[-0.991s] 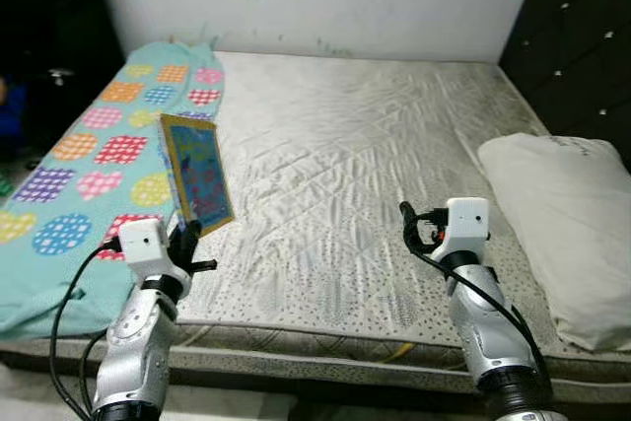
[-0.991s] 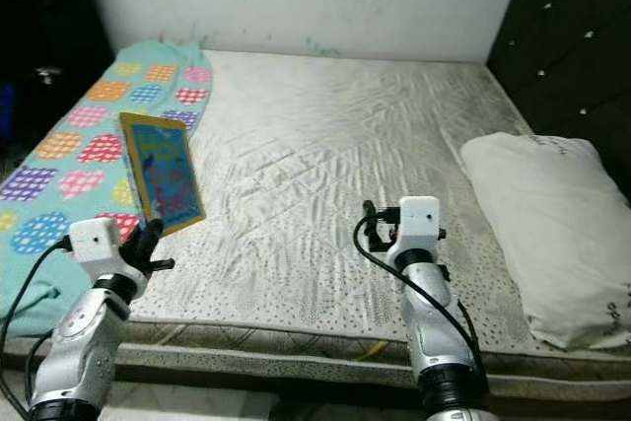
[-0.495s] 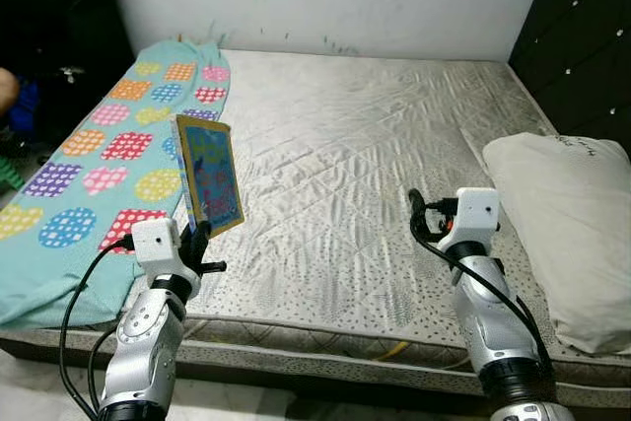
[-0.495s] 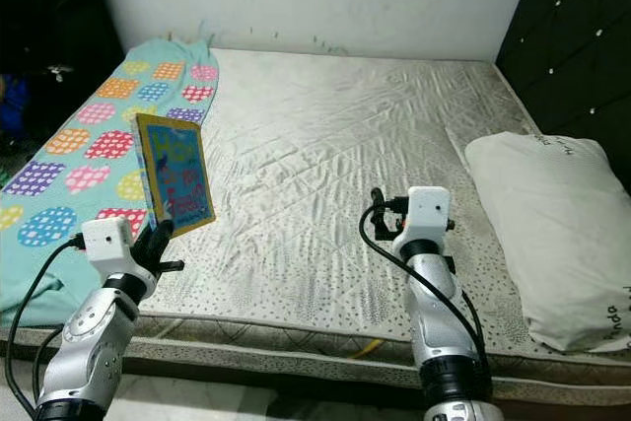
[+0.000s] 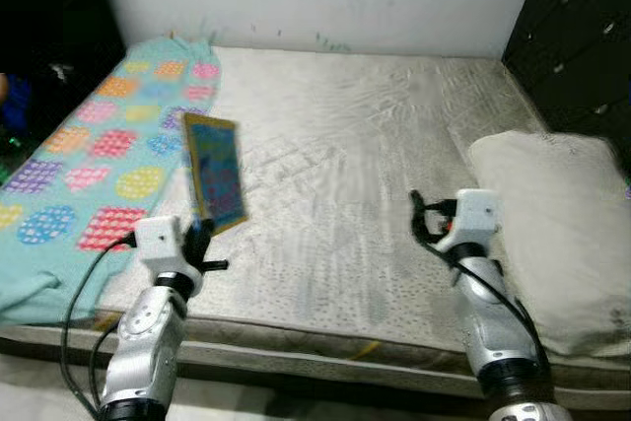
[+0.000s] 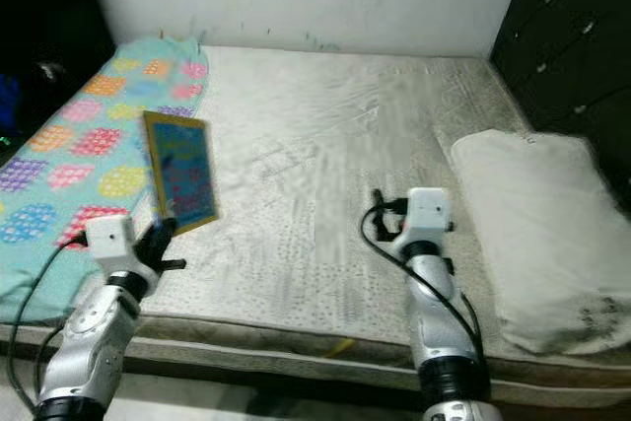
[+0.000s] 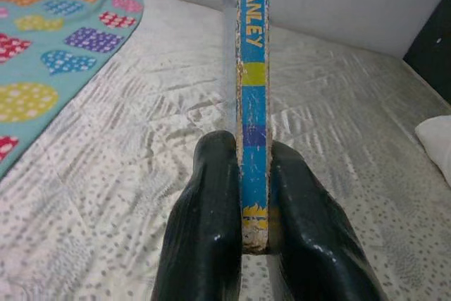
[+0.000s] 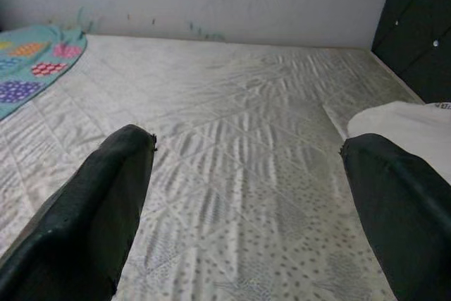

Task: Clean up the room

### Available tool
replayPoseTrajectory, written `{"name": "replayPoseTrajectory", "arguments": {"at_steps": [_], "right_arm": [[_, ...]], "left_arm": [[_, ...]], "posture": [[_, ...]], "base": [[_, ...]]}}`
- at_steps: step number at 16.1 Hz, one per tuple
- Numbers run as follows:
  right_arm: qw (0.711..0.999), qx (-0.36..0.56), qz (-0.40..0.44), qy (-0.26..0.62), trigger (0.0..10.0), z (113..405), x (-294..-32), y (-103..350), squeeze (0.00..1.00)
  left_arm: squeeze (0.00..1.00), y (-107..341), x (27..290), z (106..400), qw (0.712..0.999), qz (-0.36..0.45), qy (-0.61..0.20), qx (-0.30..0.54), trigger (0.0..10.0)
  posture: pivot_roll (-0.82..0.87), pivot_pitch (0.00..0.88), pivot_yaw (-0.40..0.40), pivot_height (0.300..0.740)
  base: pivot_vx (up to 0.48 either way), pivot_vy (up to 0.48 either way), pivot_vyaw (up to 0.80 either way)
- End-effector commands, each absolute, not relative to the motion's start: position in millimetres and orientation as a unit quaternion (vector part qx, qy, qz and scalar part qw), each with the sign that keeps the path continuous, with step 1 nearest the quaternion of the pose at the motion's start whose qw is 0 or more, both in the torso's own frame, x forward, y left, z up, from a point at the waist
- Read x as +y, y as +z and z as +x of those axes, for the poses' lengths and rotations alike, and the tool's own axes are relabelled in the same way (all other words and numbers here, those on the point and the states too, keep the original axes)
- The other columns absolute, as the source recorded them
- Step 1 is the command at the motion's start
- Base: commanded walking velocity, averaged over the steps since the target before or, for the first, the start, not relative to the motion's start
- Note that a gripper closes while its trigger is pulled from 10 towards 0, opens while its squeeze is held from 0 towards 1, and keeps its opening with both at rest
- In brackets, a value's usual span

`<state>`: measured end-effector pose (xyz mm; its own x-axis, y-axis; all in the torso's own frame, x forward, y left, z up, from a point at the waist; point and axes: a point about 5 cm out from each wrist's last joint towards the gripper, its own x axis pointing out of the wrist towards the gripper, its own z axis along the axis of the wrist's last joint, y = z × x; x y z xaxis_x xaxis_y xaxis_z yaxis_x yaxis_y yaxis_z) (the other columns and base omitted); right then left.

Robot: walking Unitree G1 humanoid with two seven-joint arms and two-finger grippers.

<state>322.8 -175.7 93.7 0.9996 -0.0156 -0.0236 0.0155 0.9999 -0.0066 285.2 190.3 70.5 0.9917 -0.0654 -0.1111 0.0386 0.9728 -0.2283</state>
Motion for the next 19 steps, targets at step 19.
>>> {"name": "replayPoseTrajectory", "arguments": {"at_steps": [19], "right_arm": [[1.0,0.012,-0.004,-0.002,10.0,327.4,-175.4,95.5,0.0]], "left_arm": [[0.0,80.1,190.4,290.3,0.992,-0.119,-0.03,0.034,10.0]], "posture": [[-0.06,0.0,0.014,0.74]], "base": [[0.0,-0.055,-0.17]]}}
